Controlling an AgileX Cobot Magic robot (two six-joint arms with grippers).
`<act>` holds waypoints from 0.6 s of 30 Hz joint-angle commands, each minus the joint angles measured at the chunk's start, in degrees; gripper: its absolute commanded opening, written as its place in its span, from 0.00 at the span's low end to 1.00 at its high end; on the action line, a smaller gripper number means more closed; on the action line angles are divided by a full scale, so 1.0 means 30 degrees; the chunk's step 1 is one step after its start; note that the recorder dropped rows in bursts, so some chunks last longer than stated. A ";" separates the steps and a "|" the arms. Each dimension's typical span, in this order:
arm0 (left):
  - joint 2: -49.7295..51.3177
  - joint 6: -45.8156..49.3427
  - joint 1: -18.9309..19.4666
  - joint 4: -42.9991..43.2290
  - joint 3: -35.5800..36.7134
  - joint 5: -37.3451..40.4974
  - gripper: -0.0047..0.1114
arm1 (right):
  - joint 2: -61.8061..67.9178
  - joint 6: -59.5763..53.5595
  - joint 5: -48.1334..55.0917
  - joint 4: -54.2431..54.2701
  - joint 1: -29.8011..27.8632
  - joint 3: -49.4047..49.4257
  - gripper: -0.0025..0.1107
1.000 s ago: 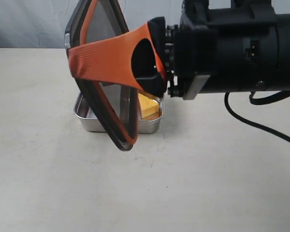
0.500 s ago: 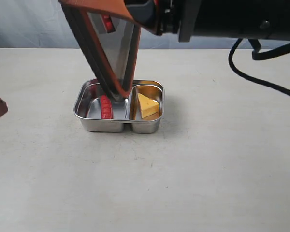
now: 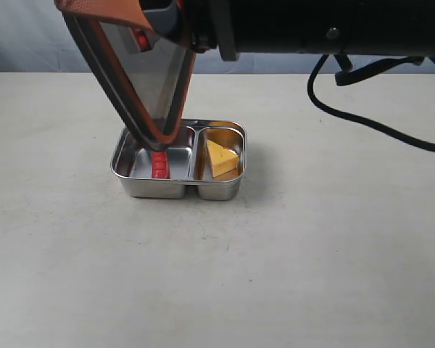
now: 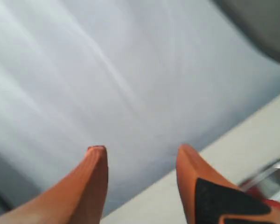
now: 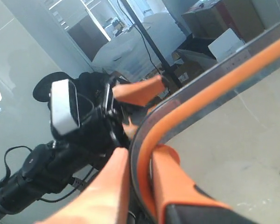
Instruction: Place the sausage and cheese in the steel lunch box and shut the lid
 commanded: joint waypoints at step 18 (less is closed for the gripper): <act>0.5659 0.7069 -0.1477 -0.9348 -0.2234 -0.5932 0.43 | 0.0426 -0.0288 0.0834 0.0231 0.0006 -0.0162 0.02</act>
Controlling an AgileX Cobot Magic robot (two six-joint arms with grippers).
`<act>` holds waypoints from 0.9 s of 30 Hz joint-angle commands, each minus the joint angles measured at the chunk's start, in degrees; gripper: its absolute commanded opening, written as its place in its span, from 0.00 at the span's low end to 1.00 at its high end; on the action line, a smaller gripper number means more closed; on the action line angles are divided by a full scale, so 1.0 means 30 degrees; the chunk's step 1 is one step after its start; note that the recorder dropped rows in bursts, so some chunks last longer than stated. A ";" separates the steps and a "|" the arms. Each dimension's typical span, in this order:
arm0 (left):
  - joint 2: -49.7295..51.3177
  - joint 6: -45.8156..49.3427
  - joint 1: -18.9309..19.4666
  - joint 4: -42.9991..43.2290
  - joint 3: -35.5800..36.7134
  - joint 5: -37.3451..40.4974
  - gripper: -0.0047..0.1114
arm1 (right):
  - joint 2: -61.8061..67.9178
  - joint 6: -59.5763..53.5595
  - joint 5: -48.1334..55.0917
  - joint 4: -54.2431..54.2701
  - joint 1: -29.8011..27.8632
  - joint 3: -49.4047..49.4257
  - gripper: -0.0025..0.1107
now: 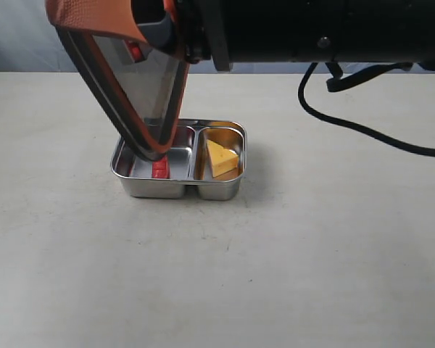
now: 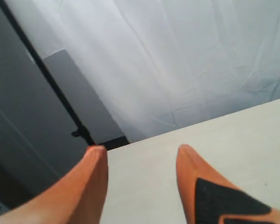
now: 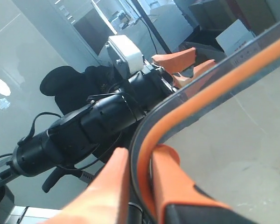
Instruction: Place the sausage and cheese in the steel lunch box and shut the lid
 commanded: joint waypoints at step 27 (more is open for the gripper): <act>0.0013 -1.3953 -0.0176 0.9969 0.1586 1.0004 0.32 | 0.0086 -0.0172 0.0946 0.0231 -0.0035 -0.0162 0.02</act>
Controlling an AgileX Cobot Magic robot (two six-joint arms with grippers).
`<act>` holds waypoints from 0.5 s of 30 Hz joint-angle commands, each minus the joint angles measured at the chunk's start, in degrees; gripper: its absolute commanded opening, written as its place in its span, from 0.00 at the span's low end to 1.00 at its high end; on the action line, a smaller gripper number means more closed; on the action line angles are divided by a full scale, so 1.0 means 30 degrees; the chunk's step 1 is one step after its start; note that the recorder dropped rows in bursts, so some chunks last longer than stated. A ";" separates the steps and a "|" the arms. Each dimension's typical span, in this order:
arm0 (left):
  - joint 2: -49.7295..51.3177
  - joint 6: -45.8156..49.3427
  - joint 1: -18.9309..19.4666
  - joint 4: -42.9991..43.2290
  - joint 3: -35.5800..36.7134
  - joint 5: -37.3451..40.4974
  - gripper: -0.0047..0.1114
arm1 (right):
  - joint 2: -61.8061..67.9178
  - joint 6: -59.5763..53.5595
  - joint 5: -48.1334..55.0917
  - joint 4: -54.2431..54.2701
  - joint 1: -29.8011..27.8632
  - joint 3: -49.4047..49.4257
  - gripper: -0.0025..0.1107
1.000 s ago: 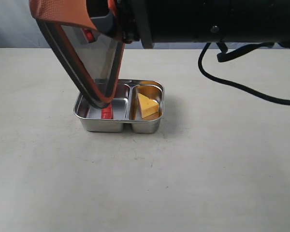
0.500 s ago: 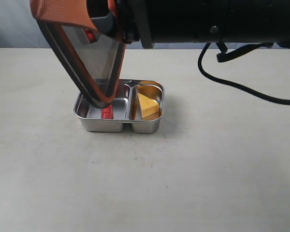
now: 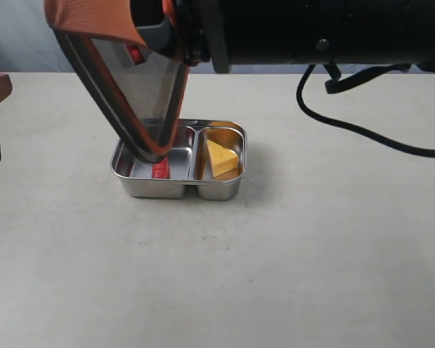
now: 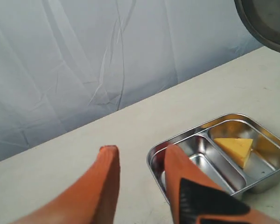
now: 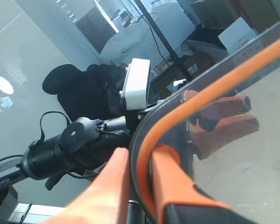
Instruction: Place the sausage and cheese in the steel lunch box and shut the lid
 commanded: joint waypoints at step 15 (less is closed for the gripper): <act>0.0013 -0.0751 -0.0129 1.2953 -0.0616 -0.1748 0.32 | 0.0022 -0.0172 0.0455 0.0231 -0.0035 -0.0162 0.02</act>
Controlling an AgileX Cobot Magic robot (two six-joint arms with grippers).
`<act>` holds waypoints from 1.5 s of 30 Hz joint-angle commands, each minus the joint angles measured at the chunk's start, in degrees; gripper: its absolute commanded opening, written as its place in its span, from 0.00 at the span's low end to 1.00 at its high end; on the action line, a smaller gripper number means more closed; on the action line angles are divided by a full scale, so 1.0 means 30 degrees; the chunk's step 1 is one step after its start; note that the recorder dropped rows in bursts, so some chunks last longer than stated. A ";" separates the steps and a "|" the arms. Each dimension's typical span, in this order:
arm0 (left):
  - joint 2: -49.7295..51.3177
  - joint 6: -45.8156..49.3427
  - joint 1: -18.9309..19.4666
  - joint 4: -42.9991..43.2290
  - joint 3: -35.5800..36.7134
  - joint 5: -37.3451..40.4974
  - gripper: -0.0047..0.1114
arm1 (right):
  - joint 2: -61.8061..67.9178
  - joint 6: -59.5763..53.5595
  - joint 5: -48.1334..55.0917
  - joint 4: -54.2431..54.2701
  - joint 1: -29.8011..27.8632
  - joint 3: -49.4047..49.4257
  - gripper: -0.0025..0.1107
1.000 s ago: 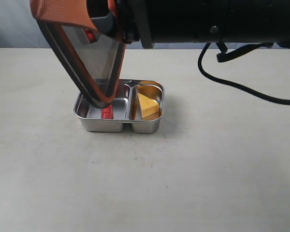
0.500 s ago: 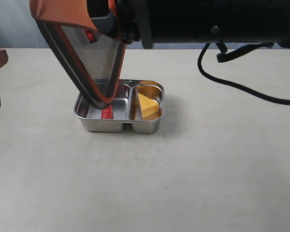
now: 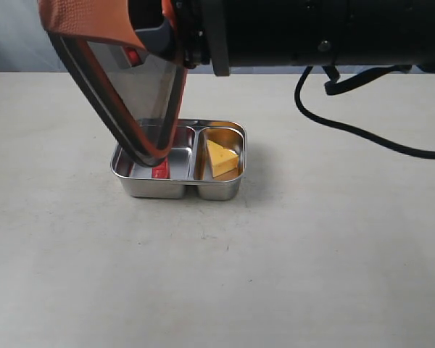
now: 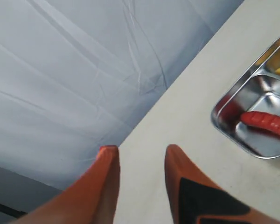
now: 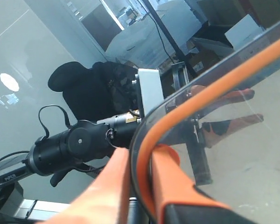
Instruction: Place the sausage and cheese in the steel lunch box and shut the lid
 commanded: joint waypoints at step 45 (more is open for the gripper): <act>0.0013 -1.8096 -0.0129 -0.4177 -0.0944 0.1603 0.32 | 0.0022 -0.0139 0.0325 0.0231 -0.0035 -0.0162 0.02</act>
